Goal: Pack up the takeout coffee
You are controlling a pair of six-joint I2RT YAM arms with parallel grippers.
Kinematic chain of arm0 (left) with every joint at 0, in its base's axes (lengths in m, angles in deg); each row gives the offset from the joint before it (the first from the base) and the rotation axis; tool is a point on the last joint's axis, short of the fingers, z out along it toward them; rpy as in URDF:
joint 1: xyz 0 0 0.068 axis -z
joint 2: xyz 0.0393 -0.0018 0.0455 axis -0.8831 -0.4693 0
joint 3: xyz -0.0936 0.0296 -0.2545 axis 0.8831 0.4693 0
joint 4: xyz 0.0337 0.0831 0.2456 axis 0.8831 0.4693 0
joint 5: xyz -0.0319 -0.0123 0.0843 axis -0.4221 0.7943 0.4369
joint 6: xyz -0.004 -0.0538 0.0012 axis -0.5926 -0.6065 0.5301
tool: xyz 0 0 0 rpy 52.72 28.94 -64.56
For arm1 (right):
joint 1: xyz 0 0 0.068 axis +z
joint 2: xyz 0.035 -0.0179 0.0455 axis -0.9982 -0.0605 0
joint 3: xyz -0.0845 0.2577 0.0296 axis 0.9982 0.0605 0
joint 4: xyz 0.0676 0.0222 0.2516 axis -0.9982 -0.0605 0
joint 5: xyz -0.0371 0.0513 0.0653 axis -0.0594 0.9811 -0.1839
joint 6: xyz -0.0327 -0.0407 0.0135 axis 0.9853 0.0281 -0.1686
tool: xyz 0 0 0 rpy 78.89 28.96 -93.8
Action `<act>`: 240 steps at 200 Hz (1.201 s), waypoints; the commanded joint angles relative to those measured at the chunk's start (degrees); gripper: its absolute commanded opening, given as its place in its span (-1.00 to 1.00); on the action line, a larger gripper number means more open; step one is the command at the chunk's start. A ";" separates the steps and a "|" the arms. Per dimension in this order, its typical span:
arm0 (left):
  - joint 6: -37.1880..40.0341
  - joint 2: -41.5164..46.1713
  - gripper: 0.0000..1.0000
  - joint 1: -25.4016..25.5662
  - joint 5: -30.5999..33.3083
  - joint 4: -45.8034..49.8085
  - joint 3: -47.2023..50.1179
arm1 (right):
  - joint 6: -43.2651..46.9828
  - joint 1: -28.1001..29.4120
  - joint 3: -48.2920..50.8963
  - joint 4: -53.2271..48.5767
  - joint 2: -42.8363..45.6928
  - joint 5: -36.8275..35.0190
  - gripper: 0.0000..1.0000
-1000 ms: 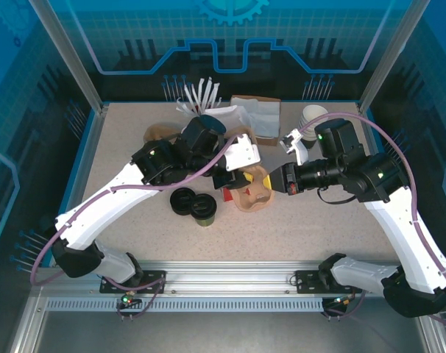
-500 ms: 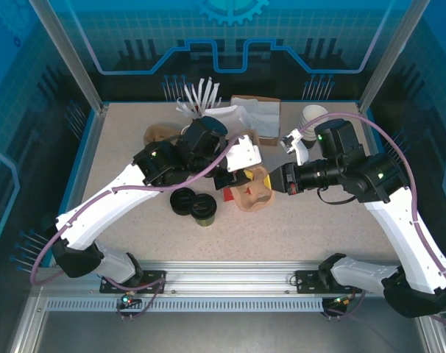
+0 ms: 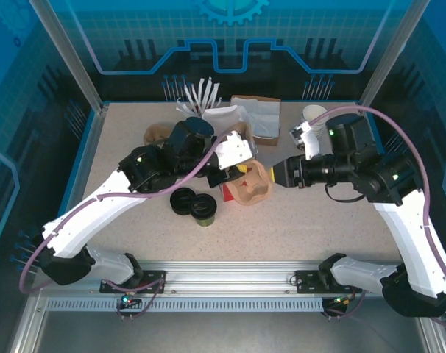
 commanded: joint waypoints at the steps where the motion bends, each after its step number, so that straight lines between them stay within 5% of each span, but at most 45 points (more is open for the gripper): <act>1: -2.35 1.68 -0.28 -1.49 1.49 -0.19 0.32 | 3.99 -1.96 -2.38 -1.27 -1.62 -4.53 -0.15; 118: -14.11 9.33 -0.30 -11.34 -5.00 2.85 5.89 | 6.47 -3.07 -14.86 5.75 -29.75 -14.27 -0.08; 240: -16.06 12.01 -0.30 -12.65 -6.67 4.00 7.27 | 6.68 -0.83 -17.60 3.94 -38.12 -18.33 -0.06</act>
